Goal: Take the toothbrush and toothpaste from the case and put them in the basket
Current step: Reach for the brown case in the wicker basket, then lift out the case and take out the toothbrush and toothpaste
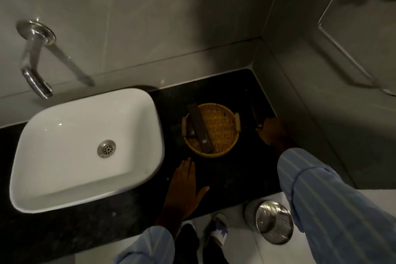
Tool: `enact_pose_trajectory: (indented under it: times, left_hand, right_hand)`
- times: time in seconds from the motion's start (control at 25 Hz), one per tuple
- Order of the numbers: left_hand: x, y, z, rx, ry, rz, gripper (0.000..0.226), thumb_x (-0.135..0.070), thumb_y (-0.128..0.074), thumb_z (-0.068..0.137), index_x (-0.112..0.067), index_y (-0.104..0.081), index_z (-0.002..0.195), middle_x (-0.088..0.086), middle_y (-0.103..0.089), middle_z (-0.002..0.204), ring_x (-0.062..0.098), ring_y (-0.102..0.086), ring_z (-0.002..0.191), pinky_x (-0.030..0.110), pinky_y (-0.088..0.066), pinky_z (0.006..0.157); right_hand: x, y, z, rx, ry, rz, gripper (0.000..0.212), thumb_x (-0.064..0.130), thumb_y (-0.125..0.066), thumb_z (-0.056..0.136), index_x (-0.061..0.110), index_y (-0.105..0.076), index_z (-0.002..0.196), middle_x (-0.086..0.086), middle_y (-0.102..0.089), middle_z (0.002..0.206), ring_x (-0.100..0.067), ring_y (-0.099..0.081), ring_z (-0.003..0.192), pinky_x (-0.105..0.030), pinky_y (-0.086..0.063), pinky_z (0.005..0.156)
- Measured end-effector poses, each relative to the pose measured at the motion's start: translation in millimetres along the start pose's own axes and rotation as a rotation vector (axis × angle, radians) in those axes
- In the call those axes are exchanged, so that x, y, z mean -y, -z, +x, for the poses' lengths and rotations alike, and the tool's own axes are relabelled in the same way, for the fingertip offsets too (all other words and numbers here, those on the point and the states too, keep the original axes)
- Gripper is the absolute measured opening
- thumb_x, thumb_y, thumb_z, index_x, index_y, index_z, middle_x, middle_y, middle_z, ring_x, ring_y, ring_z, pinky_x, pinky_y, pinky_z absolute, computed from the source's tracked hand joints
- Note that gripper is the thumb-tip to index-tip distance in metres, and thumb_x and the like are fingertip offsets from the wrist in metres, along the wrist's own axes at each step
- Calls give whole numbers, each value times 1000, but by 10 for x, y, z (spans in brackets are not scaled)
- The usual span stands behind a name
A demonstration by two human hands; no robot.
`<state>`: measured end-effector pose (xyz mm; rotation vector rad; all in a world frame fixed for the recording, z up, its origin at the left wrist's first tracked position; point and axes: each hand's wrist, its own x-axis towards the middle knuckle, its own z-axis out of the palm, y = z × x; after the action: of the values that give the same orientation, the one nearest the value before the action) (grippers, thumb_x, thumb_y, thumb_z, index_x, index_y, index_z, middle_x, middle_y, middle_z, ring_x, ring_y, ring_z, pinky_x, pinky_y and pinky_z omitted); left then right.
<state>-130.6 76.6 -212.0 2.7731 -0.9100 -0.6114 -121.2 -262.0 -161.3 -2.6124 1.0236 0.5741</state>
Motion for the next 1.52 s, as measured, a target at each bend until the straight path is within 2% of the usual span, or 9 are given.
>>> enact_pose_trajectory:
  times: [0.32,0.52,0.72,0.88,1.04,1.2,1.28,1.44,1.52]
  left_hand:
    - [-1,-265,-70,62,37,191,96,-75,-23,86,-7,-25,153,17,-21,163,35,-21,149,56,-24,118]
    - [-74,-64,0,17,25,150,100,-79,-10,85,-9,-20,155,14,-18,164,31,-14,151,49,-17,122]
    - [-260,517,77,-92,-15,19,98,-79,-16,85,-10,-22,154,11,-25,163,28,-18,150,47,-24,120]
    - [-391,1337,309,-261,-108,-114,81,-68,-30,92,-15,-26,153,9,-32,159,29,-26,147,46,-30,118]
    - [-524,2306,627,-431,-117,-181,77,-61,-37,95,-10,-30,152,15,-36,156,32,-29,144,42,-25,119]
    - [-643,3136,751,-479,-118,-359,77,-59,-42,95,-11,-26,154,13,-30,161,28,-25,148,38,-19,121]
    - [-686,3480,755,-457,-106,-529,70,-53,-48,96,-11,-34,150,11,-39,156,27,-37,142,37,-26,119]
    - [-769,4038,573,-249,-162,-1163,25,-28,-61,96,-10,-68,112,16,-67,111,27,-68,85,30,-59,79]
    - [-774,4219,479,-183,-219,-1234,27,-16,-62,95,-1,-67,117,19,-70,108,27,-71,85,29,-61,77]
  right_hand:
    - [-37,-242,116,-70,-91,156,31,16,-58,96,-6,-64,116,-27,-63,122,-45,-60,114,-49,-51,92]
    - [-82,-15,-25,-9,-113,101,31,14,-63,92,-6,-64,116,-26,-65,119,-44,-62,111,-46,-53,88]
    - [-51,443,-330,-18,-58,111,11,14,-61,93,5,-62,88,-20,-62,101,-39,-64,99,-43,-51,81]
    - [185,830,-579,-102,24,105,28,19,-60,95,-1,-65,114,-21,-65,121,-38,-63,112,-38,-49,86]
    - [470,1196,-881,-225,109,152,31,21,-61,94,1,-65,117,-20,-65,123,-37,-64,112,-39,-52,88]
    - [639,1607,-1184,-382,150,225,23,17,-63,92,3,-67,109,-18,-69,113,-35,-68,104,-37,-54,81]
    - [697,1822,-1324,-423,178,220,24,15,-64,91,3,-65,112,-18,-67,116,-36,-67,106,-39,-55,86]
    - [779,2179,-1559,-521,272,253,31,12,-66,88,5,-64,118,-18,-65,119,-38,-65,110,-42,-55,91]
    - [808,2297,-1650,-563,299,217,32,14,-68,86,5,-63,116,-19,-65,119,-38,-64,110,-42,-54,91]
